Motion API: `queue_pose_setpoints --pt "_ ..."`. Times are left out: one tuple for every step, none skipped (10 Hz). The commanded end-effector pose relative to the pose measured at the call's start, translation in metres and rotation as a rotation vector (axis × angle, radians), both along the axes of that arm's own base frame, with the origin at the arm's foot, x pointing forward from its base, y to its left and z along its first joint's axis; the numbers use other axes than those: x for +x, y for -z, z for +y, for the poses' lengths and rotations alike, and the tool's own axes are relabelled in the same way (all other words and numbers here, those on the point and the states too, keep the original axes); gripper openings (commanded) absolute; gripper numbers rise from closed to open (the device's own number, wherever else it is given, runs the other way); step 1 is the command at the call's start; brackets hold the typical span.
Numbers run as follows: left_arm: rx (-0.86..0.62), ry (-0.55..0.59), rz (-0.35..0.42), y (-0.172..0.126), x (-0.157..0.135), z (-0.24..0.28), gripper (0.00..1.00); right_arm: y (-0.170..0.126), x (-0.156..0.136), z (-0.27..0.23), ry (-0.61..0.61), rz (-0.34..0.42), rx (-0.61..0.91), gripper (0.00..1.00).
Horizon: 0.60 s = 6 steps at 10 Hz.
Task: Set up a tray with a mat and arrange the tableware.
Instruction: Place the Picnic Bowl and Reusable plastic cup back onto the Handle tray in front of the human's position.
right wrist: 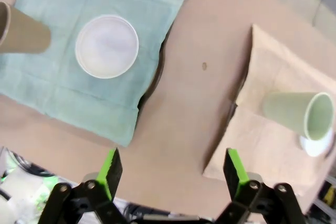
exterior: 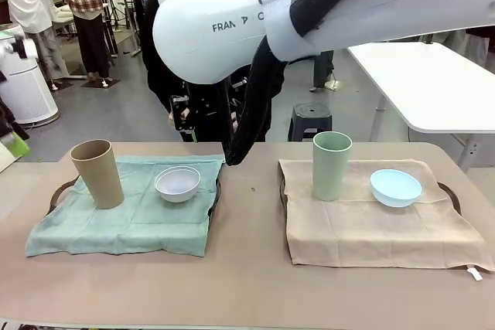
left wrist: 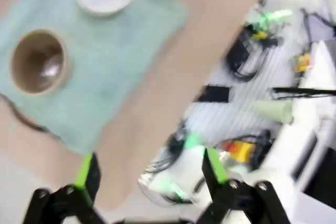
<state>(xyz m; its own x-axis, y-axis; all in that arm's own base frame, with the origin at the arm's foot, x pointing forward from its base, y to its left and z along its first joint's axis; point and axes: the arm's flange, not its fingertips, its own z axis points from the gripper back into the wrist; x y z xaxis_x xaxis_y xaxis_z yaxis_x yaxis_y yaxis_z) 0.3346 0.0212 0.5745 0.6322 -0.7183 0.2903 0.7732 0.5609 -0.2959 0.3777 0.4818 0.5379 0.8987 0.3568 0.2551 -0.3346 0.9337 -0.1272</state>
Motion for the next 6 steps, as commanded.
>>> queue_pose_setpoints --pt "-0.185 -0.098 0.015 -0.04 0.011 -0.007 1.0 0.018 -0.002 -0.008 0.023 -0.01 -0.013 1.0" --pt "0.0 0.0 0.0 0.0 0.0 0.0 1.0 0.0 0.0 0.0 0.0 0.0 0.0 1.0" --pt "0.0 0.0 0.0 0.0 0.0 0.0 1.0 0.0 0.0 0.0 0.0 0.0 0.0 1.0" --pt "0.0 0.0 0.0 0.0 0.0 0.0 1.0 0.0 0.0 0.0 0.0 0.0 0.0 1.0" --pt "0.0 0.0 0.0 0.0 0.0 0.0 1.0 0.0 0.0 0.0 0.0 0.0 0.0 1.0" --pt "0.0 0.0 0.0 0.0 0.0 0.0 1.0 0.0 0.0 0.0 0.0 0.0 0.0 1.0"
